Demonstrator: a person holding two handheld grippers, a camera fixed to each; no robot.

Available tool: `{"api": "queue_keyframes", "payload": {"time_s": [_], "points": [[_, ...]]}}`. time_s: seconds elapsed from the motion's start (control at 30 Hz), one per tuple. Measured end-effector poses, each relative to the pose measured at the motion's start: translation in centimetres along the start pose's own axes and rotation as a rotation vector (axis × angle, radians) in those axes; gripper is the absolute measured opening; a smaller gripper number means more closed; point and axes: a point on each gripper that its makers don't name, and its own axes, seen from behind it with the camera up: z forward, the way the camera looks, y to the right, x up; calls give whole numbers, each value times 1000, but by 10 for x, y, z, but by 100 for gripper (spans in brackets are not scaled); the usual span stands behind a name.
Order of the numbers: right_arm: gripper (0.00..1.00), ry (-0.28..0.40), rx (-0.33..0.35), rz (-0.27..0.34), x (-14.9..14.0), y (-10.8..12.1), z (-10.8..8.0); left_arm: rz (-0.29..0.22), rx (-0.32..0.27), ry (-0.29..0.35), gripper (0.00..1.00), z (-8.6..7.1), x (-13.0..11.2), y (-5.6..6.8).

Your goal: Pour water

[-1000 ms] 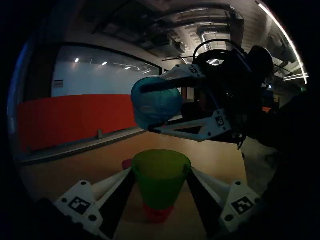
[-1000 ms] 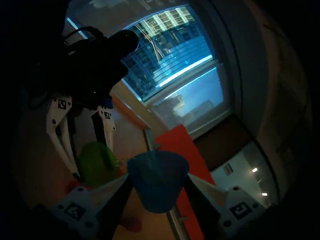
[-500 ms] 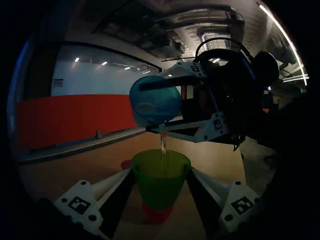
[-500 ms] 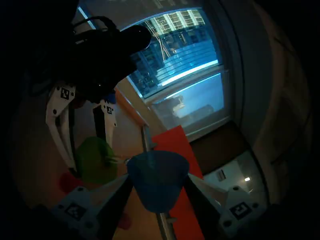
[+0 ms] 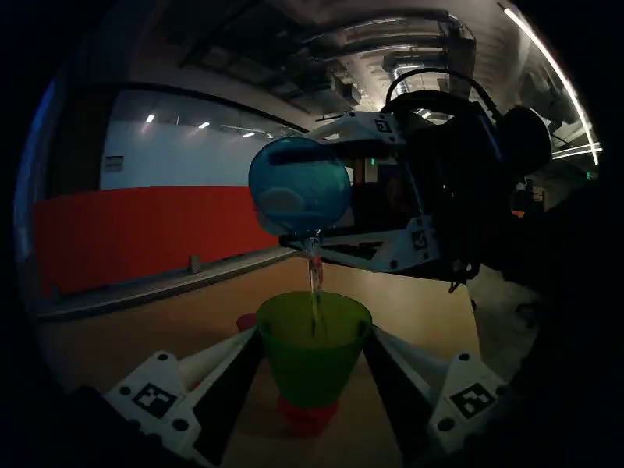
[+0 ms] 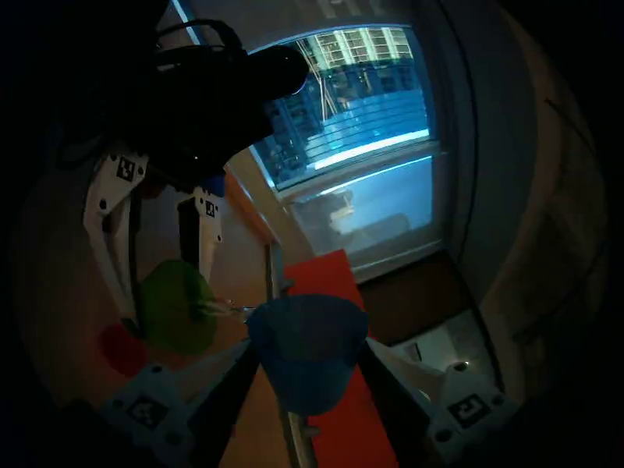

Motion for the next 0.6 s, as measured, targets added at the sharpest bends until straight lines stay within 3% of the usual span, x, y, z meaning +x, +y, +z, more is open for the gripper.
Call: {"api": "queue_keyframes", "payload": {"time_s": [0.6], "points": [[87, -6, -41, -125, 5, 11, 0, 16, 8, -2, 85, -1, 2, 1]]}}
